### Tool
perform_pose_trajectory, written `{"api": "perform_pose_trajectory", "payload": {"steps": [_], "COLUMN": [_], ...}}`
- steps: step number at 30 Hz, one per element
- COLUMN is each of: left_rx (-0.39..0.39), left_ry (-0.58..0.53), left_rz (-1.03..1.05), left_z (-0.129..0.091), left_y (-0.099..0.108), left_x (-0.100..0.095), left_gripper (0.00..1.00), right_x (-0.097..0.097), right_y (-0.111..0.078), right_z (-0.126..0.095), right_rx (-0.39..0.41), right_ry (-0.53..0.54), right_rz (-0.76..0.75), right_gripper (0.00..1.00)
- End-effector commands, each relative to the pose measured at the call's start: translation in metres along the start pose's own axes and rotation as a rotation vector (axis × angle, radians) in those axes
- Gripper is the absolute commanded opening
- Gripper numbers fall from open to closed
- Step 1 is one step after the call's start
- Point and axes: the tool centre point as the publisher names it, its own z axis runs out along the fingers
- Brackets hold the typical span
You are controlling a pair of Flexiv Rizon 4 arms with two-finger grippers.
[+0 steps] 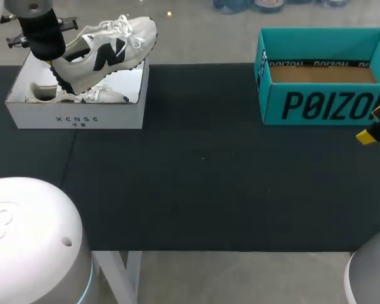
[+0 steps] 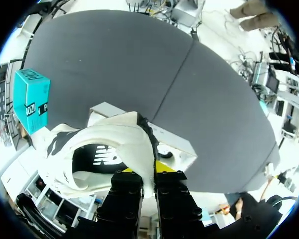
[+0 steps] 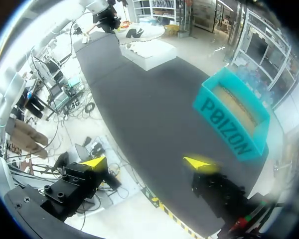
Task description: Take the shoe out of the shoebox, open the shoe tongue, remove and reinsert the insole, then place the shoe into the shoebox
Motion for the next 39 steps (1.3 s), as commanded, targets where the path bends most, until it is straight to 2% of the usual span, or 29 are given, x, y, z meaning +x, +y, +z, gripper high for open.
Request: {"api": "perform_pose_trajectory", "payload": {"steps": [1,16,19,23,33,39], "left_rx": [-0.004,-0.004,-0.043,-0.154,-0.215,-0.235], "left_ry": [-0.004,-0.004,-0.008,0.023,-0.023,-0.035], "left_rz": [0.001,0.001,0.059,0.145,0.375,0.461], "left_z": [-0.002,-0.002,-0.002,-0.001,0.02,0.031], "left_y": [-0.001,-0.001,0.013,0.038,0.096,0.143], "left_x": [0.002,0.002,0.007,0.018,0.041,0.056], "left_gripper": [0.0,0.0,0.0,0.0,0.0,0.0], "right_x": [-0.002,-0.002,-0.002,-0.002,-0.002,-0.002], "right_y": [0.002,0.002,0.002,0.002,0.002,0.002], "right_z": [0.001,0.001,0.001,0.001,0.001,0.001], "right_rx": [0.005,0.005,0.005,0.005,0.005,0.005], "right_ry": [0.003,0.003,0.003,0.003,0.003,0.003], "right_rz": [0.001,0.001,0.001,0.001,0.001,0.001], "right_gripper": [1.0,1.0,1.0,1.0,1.0,1.0]}}
